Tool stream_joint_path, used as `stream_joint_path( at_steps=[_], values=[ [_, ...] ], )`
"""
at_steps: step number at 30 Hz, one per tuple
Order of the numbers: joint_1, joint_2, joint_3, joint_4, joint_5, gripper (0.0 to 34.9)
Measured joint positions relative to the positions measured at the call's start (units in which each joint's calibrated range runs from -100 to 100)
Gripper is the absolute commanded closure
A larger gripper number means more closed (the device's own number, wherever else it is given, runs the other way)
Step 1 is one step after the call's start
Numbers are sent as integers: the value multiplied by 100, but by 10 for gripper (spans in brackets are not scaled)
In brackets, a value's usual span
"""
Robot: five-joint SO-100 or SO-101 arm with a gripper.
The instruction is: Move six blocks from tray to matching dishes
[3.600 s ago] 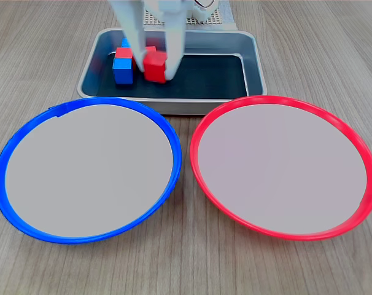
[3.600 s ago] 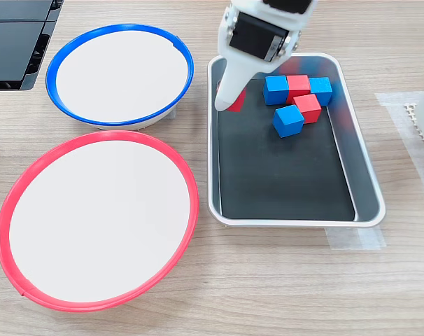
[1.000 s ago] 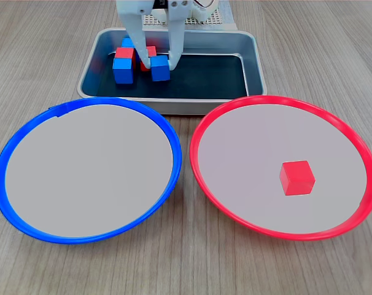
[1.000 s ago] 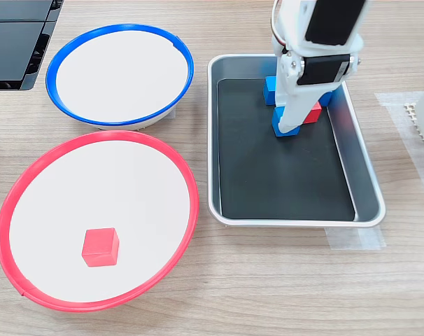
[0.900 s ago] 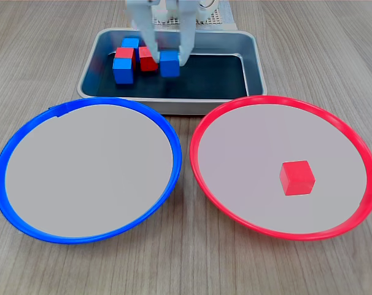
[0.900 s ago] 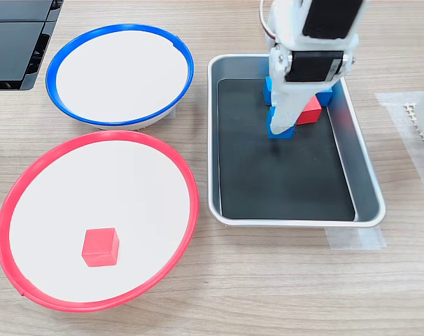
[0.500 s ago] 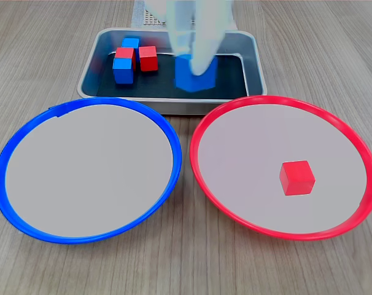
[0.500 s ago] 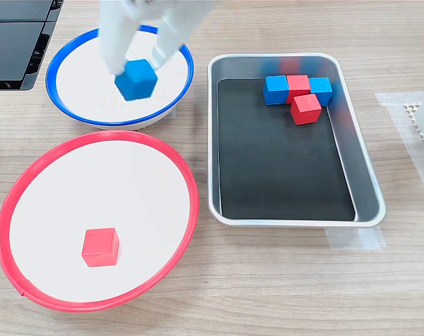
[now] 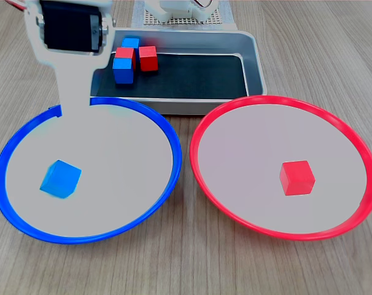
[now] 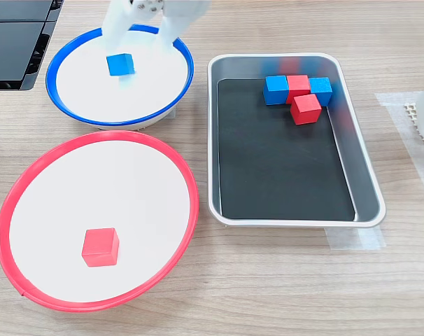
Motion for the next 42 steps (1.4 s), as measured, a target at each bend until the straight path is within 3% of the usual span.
stream_joint_path(
  at_steps=[1,3,6,10,13,16,22,37,42],
  values=[
    [27,-102,163,-24,0,286],
    [88,-409,554,-24,10,347],
    [62,-1100,1198,228,34,348],
    [0,-2583,2341,1362,147,348],
    [-177,-3785,3494,1982,205,346],
    [-345,-4595,4610,2064,24,258],
    [-310,-4706,5318,2104,-259,187],
    [97,-4373,5808,1550,78,188],
    [150,-4203,5862,1272,151,218]
  ],
)
